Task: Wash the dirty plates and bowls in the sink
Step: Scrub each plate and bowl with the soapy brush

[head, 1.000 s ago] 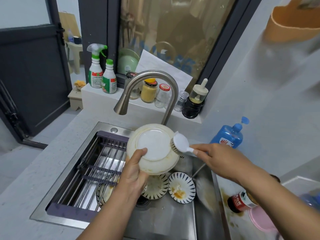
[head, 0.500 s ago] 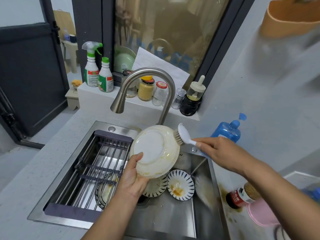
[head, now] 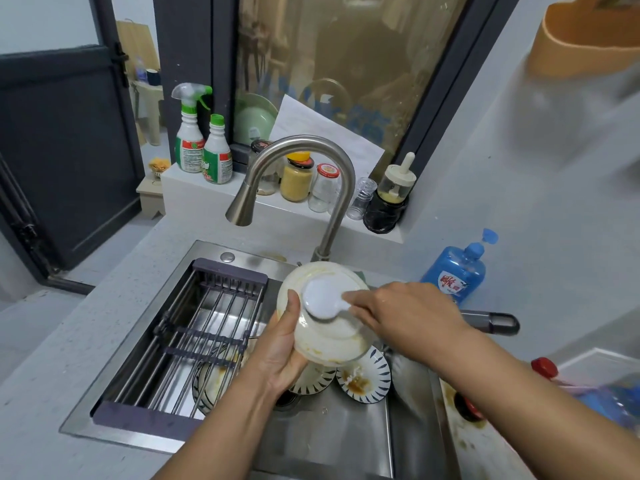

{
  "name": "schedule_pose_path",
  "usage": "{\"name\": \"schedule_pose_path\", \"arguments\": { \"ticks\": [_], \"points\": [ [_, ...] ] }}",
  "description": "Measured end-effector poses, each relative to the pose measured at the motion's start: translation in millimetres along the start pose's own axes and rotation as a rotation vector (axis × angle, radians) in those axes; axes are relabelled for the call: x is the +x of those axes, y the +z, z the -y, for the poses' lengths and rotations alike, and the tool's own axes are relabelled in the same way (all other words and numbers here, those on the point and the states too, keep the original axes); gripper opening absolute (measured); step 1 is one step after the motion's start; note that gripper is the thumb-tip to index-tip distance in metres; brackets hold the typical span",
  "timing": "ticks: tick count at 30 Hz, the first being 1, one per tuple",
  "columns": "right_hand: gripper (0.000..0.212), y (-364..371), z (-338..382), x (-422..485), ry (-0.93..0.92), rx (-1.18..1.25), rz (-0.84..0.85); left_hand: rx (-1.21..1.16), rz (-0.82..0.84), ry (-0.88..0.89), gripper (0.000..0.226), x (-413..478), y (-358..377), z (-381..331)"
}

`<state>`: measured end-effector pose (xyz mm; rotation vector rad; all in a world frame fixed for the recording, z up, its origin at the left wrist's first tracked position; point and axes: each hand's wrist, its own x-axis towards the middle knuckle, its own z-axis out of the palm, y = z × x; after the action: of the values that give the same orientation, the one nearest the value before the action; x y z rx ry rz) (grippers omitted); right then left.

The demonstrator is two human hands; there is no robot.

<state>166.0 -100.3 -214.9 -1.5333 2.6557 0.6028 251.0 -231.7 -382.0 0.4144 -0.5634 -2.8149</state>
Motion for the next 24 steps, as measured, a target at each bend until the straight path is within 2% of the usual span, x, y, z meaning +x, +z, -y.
{"name": "schedule_pose_path", "arguments": {
  "ticks": [2, 5, 7, 11, 15, 17, 19, 22, 24],
  "points": [
    [0.039, -2, -4, 7, 0.045, -0.003, 0.005, 0.023, -0.01, 0.021, 0.065, -2, -3, 3],
    [0.035, -4, -23, 6, 0.126, 0.076, 0.088, 0.033, -0.02, 0.07, 0.082, -1, -10, -3],
    [0.034, -1, -22, -3, 0.101, 0.148, 0.144, 0.018, -0.025, 0.084, 0.088, 1, -11, -8],
    [0.037, 4, 3, -3, 0.02, 0.188, 0.137, 0.012, -0.045, 0.006, 0.069, 2, -4, 2],
    [0.036, 4, -10, 13, 0.127, 0.135, 0.067, 0.007, -0.021, 0.02, 0.062, 2, -2, 8],
    [0.035, 9, -23, 14, 0.188, 0.185, 0.05, -0.012, -0.001, 0.011, 0.064, 4, -4, 3],
    [0.033, 19, -31, 12, 0.252, 0.387, 0.011, -0.017, 0.02, -0.004, 0.066, 7, -5, 0],
    [0.028, 34, -35, 14, 0.348, 0.819, -0.107, -0.019, 0.038, -0.025, 0.066, 8, -7, 0],
    [0.027, 43, -36, 15, 0.415, 0.99, -0.19, 0.003, 0.039, -0.048, 0.062, 7, -10, 2]
  ]
}}
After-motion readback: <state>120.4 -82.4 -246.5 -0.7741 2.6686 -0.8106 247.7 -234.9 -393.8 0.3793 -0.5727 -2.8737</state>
